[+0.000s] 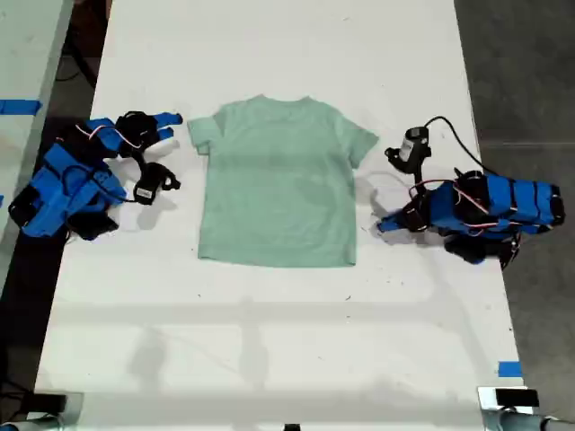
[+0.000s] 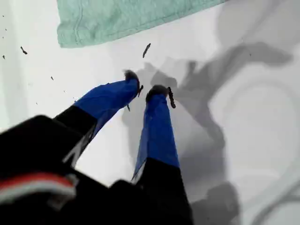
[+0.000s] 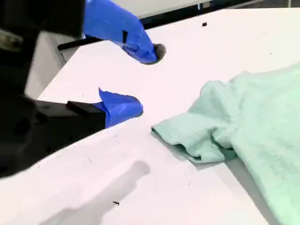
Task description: Fold t shirt
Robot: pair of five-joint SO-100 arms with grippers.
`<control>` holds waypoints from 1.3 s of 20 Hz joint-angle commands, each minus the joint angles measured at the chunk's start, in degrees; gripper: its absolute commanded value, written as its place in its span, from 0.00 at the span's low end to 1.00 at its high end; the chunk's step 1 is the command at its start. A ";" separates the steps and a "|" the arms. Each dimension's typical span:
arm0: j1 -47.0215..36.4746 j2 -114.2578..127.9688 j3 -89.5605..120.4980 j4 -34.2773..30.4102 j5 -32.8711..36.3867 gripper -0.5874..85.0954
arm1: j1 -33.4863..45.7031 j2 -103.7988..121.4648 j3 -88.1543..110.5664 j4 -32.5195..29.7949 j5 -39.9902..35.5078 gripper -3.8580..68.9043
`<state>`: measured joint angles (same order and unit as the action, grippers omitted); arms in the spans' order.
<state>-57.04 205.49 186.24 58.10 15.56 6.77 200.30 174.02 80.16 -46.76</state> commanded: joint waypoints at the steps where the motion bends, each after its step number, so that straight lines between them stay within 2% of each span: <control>1: 0.00 0.35 2.29 -0.09 -0.26 0.17 | -2.72 0.53 2.64 -0.79 -0.88 0.13; 17: 0.00 0.35 2.29 -0.09 -0.26 0.17 | -2.29 0.53 2.64 -0.79 0.09 0.12; 18: 0.00 0.35 2.29 -0.09 -0.26 0.17 | -1.76 0.53 2.64 -0.79 5.27 0.12; 20: 0.00 0.35 2.29 -0.09 -0.26 0.17 | -0.62 0.53 2.64 -0.79 24.96 0.13; 21: 0.00 0.35 2.29 -0.09 -0.26 0.17 | -0.62 0.53 2.64 -0.79 30.41 0.13; 22: 0.00 0.35 2.29 -0.09 -0.26 0.17 | -1.23 0.70 2.46 -1.05 33.66 0.23; 23: 0.00 0.35 2.29 -0.09 -0.26 0.17 | -3.96 0.70 1.41 -1.76 28.04 0.32; 24: 0.00 0.35 2.29 -0.09 -0.26 0.17 | -3.34 0.70 -0.70 -3.43 23.82 0.11; 25: 0.00 0.35 2.29 -0.09 -0.26 0.17 | 0.88 0.70 -2.72 -7.21 22.06 0.16; 26: 0.09 0.35 2.29 -0.09 -0.26 0.17 | 4.48 0.44 -7.03 -7.82 20.83 0.08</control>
<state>-57.04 205.49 186.24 58.10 15.56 6.24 200.30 173.06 76.11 -22.68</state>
